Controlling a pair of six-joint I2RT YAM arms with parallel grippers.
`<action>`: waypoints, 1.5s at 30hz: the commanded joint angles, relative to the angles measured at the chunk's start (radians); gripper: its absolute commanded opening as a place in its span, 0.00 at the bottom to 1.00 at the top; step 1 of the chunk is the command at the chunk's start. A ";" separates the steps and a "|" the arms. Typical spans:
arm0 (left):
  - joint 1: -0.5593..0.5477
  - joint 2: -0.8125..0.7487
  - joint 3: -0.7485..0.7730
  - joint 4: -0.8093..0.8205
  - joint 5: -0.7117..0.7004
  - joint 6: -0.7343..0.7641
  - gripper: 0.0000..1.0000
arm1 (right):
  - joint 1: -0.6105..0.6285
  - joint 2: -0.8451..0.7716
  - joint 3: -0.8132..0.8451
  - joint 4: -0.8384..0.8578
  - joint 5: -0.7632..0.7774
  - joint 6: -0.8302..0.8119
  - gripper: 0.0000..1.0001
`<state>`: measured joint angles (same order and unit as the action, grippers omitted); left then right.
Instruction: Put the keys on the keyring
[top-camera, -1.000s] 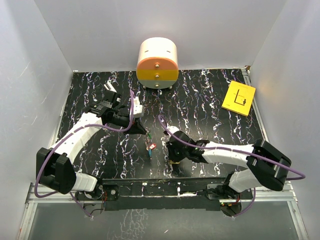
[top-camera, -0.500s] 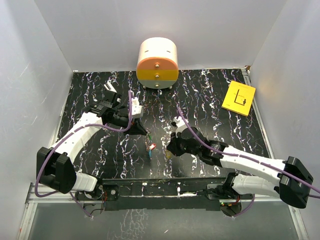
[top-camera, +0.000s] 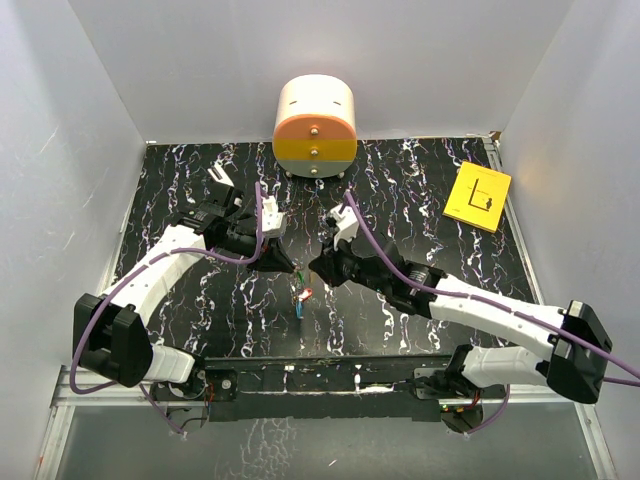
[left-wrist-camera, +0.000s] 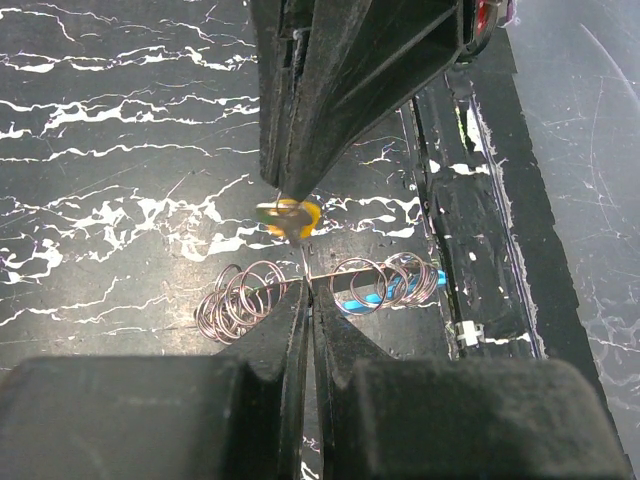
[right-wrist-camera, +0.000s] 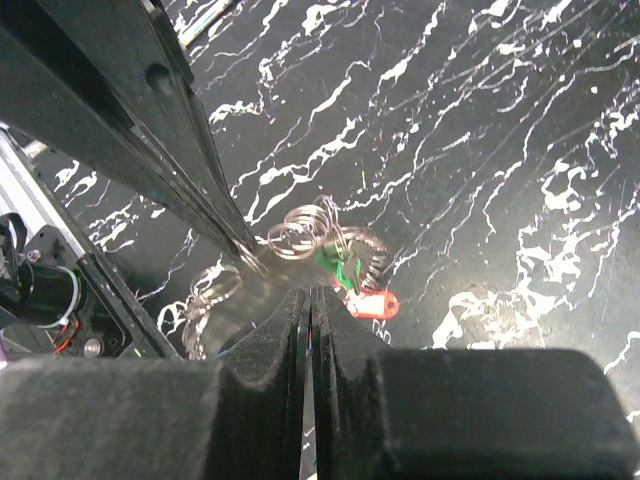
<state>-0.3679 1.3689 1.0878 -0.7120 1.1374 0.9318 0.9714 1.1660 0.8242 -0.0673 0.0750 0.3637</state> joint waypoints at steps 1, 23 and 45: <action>0.007 -0.014 0.001 -0.014 0.067 0.013 0.00 | 0.009 0.028 0.078 0.115 0.019 -0.051 0.08; 0.007 -0.016 0.011 0.020 0.024 -0.026 0.00 | 0.068 0.011 0.100 0.068 0.014 -0.051 0.08; 0.007 -0.025 0.014 0.002 0.036 -0.017 0.00 | 0.115 0.030 0.137 0.054 0.127 -0.057 0.08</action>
<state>-0.3679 1.3689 1.0843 -0.6933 1.1076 0.8978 1.0801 1.2083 0.8898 -0.0757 0.1482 0.3153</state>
